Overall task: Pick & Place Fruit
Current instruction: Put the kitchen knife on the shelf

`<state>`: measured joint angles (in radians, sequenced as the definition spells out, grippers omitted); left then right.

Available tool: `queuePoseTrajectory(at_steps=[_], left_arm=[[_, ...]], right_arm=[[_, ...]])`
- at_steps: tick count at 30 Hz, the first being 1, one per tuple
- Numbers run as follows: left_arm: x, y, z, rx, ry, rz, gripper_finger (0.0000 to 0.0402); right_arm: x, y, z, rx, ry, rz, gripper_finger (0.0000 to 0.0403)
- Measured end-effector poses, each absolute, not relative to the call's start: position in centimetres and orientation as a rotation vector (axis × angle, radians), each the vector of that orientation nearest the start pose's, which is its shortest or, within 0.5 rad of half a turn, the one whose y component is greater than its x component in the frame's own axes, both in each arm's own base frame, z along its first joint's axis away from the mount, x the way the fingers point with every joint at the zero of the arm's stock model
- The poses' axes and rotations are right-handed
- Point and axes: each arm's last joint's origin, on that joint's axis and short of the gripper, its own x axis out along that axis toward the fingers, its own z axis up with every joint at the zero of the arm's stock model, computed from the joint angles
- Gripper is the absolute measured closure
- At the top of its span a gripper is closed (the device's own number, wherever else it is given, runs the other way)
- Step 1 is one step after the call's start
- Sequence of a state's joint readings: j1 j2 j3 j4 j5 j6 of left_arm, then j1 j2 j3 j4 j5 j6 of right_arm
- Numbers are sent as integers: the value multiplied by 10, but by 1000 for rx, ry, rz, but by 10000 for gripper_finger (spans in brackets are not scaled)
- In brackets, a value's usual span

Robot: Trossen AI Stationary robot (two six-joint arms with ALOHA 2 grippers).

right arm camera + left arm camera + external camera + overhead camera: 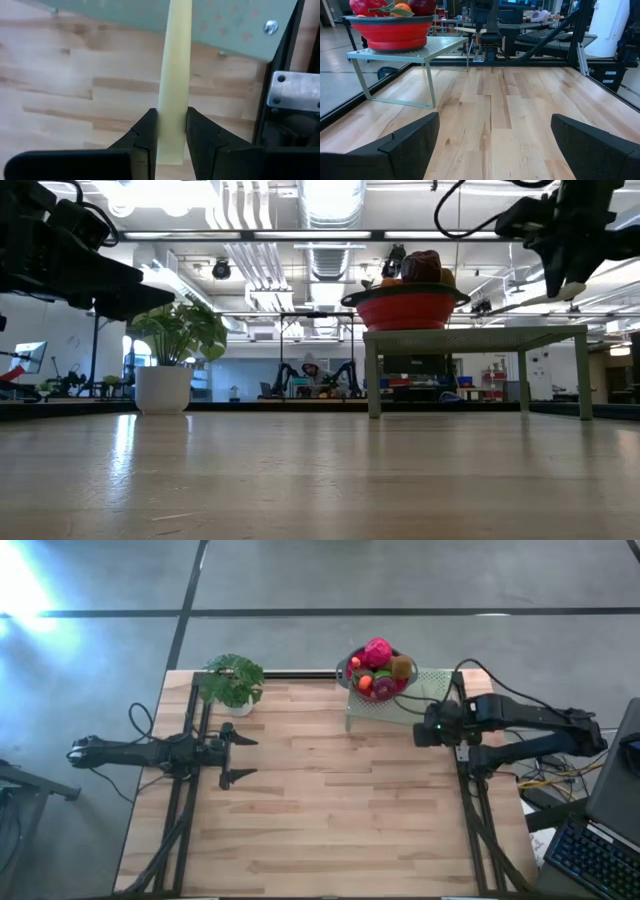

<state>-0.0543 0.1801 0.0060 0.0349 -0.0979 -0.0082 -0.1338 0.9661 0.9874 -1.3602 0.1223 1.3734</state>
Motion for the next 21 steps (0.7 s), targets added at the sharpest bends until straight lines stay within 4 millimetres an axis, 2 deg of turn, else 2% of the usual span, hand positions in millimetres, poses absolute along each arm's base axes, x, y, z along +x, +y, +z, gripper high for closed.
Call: queuePoseTrajectory(at_steps=[9, 21], left_arm=[[108, -3, 154, 2, 138, 44, 14], [108, -3, 154, 2, 139, 44, 14]], right_arm=[[131, -43, 292, 1198, 946, -1128, 332], [144, -74, 280, 1194, 1006, -1125, 332]])
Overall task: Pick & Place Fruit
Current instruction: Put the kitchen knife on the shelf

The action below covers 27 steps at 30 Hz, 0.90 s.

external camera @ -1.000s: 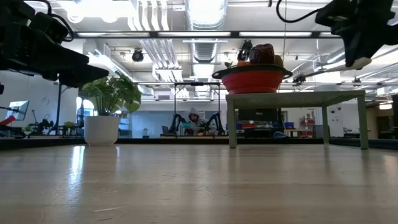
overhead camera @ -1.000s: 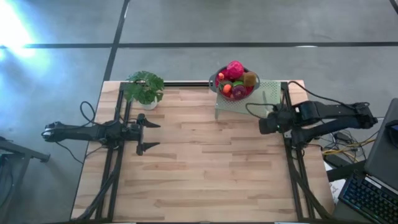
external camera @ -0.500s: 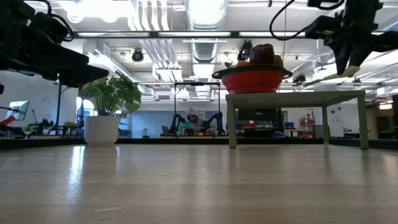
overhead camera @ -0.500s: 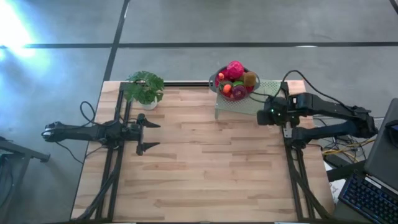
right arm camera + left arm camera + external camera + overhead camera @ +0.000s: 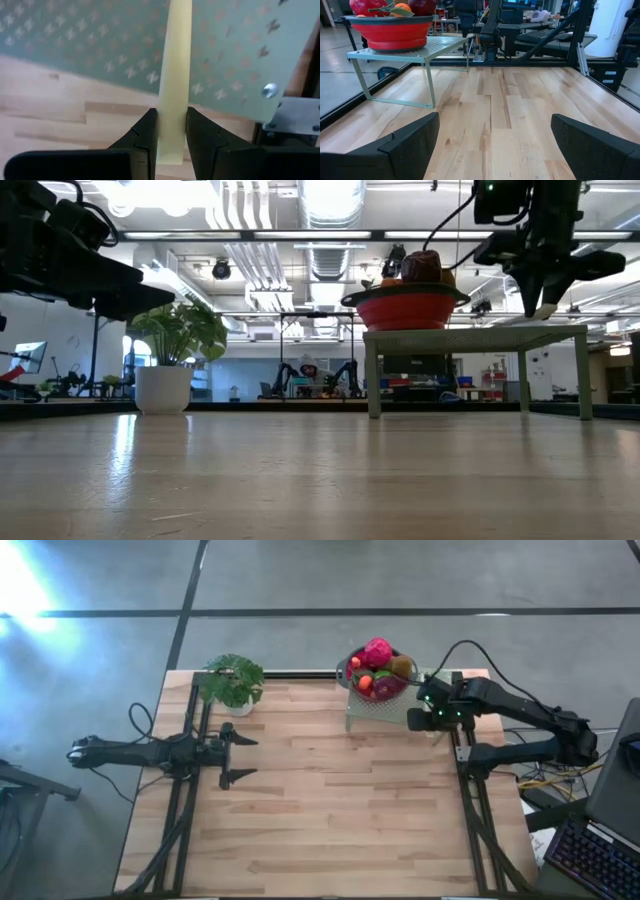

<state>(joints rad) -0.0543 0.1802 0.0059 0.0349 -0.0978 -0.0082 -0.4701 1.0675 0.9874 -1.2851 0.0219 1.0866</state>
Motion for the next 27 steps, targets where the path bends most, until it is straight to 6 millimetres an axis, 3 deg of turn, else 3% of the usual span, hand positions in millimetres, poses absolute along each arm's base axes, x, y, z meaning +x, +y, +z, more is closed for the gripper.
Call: queuePoseTrajectory(at_steps=[14, 27], left_arm=[[108, -3, 154, 2, 138, 44, 14], [108, -3, 154, 2, 139, 44, 14]], right_arm=[[134, -100, 278, 1203, 978, -1169, 328], [140, -100, 274, 1196, 1025, -1110, 331]])
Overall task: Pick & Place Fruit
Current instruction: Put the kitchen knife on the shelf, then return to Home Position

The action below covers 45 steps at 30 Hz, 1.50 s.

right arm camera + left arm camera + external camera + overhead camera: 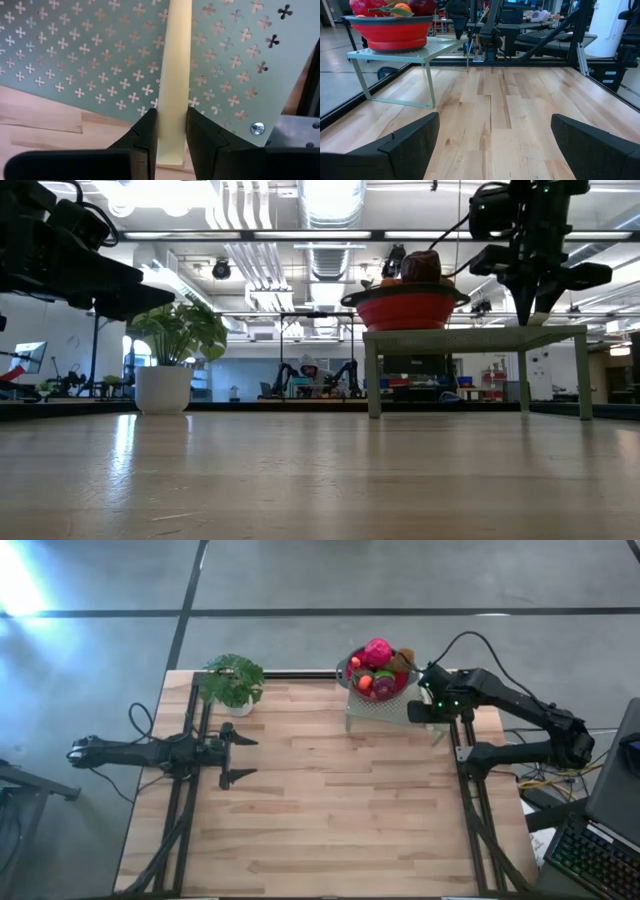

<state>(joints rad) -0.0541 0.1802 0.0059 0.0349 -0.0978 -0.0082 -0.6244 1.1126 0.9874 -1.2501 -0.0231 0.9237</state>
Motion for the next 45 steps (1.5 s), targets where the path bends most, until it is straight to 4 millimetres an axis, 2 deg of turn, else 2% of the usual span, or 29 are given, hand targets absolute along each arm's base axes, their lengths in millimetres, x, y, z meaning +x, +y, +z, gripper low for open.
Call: queuePoseTrajectory(at_steps=[16, 25, 35, 45], left_arm=[[108, -3, 154, 2, 138, 44, 14], [108, -3, 154, 2, 138, 44, 14], [108, -3, 154, 2, 139, 44, 14], [108, -3, 154, 2, 138, 44, 14]], right_arm=[[141, -98, 276, 1188, 1029, -1090, 278], [141, -93, 286, 1158, 997, -1044, 265], [141, -80, 310, 1112, 918, -960, 297], [135, -59, 355, 1032, 777, -809, 343]])
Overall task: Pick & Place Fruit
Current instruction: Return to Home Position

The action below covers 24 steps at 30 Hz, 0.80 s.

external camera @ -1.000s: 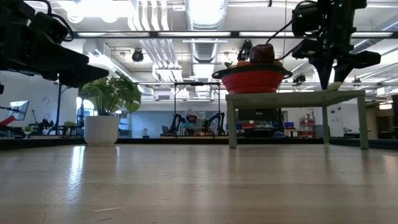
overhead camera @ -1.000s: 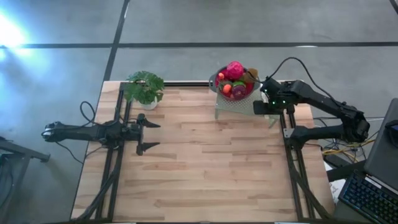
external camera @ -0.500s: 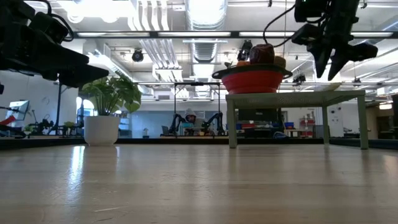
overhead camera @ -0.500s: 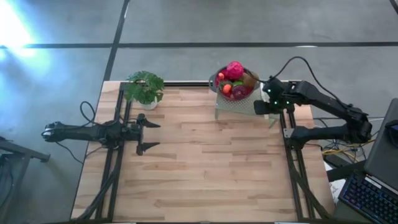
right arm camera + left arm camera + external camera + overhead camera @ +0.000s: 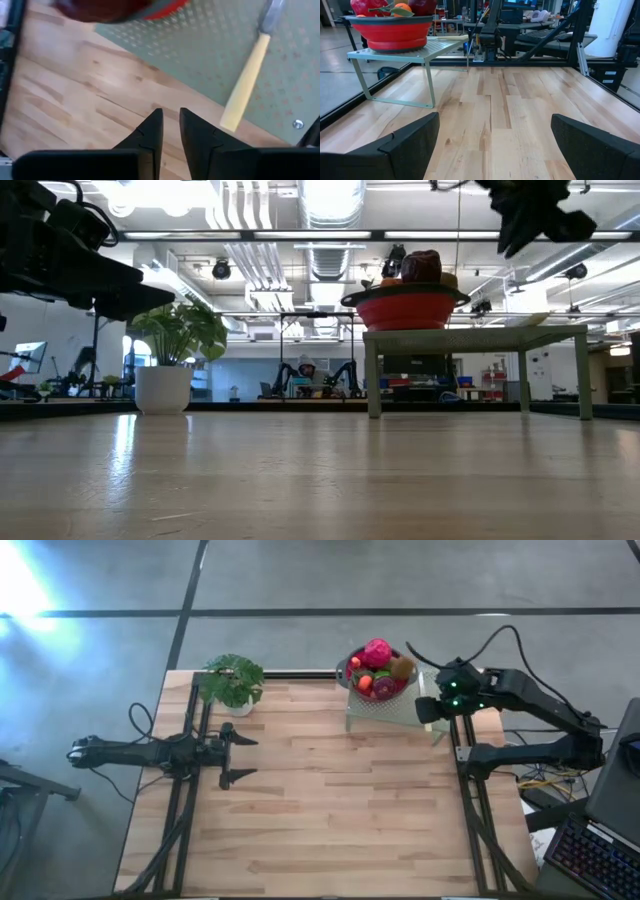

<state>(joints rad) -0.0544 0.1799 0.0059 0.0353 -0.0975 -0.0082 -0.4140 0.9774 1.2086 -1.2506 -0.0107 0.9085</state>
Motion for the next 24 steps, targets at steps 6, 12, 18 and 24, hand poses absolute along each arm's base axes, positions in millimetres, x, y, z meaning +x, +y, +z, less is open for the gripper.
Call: queuePoseTrajectory(at_steps=[6, 12, 18, 24], left_arm=[[108, -3, 154, 2, 139, 44, 14], [108, -3, 154, 2, 139, 44, 14], [108, -3, 154, 2, 139, 44, 14], [108, -3, 154, 2, 139, 44, 14]], right_arm=[[132, -41, 371, 933, 707, -769, 368], [143, -17, 368, 768, 677, -694, 392], [155, 7, 358, 623, 657, -596, 394], [167, 26, 335, 462, 652, -427, 394]])
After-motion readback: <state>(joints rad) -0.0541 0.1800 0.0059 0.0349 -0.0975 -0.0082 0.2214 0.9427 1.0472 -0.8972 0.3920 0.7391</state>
